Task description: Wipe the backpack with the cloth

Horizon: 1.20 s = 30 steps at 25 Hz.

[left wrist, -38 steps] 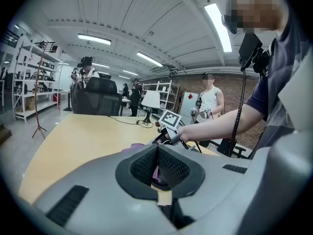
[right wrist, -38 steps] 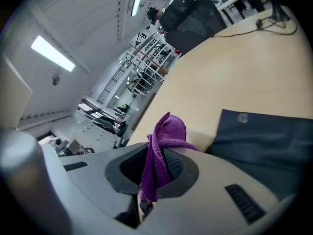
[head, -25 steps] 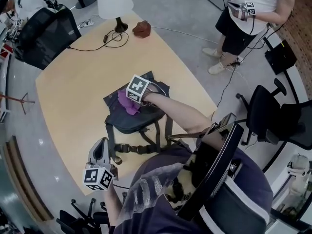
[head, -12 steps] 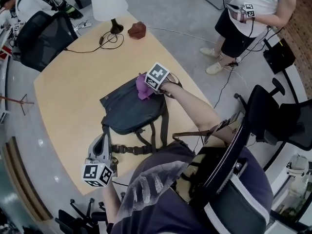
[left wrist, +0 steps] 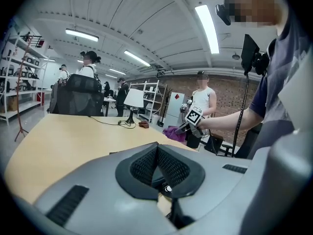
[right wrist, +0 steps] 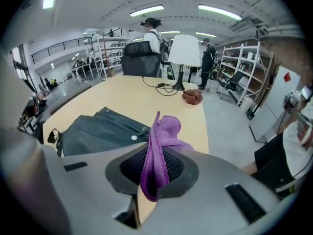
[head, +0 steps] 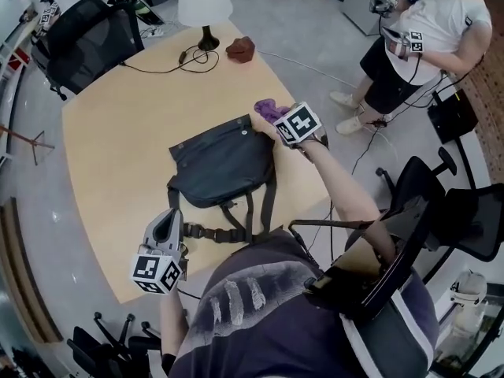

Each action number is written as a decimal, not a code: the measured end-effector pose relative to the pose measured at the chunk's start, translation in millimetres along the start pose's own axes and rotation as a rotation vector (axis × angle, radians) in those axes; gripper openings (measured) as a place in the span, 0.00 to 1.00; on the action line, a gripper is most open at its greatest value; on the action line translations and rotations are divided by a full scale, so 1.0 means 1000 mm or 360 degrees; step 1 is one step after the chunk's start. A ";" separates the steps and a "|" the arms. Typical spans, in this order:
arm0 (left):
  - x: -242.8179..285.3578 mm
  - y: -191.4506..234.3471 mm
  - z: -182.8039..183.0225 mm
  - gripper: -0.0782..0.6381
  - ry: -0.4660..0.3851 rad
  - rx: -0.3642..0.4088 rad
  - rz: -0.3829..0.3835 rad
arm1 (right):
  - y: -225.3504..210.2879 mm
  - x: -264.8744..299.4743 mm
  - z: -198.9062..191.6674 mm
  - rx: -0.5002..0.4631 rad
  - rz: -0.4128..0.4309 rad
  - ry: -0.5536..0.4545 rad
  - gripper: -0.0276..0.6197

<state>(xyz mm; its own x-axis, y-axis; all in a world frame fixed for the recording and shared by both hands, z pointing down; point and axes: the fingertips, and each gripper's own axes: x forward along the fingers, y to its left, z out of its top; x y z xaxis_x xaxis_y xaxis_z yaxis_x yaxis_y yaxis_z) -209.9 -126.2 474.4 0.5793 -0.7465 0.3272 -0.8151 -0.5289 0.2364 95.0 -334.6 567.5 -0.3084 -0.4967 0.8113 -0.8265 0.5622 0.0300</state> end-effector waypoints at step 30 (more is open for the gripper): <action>-0.035 -0.049 -0.007 0.12 0.0020 0.0049 0.0099 | 0.300 -0.147 0.027 -0.0230 0.1185 -0.0618 0.09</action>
<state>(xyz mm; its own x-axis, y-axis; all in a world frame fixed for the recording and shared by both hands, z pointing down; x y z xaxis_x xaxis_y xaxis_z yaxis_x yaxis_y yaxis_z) -190.2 -71.1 457.5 0.5272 -0.7734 0.3520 -0.8493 -0.4937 0.1872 -119.8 -110.7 441.4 -0.9093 -0.1407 0.3916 -0.2838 0.8979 -0.3365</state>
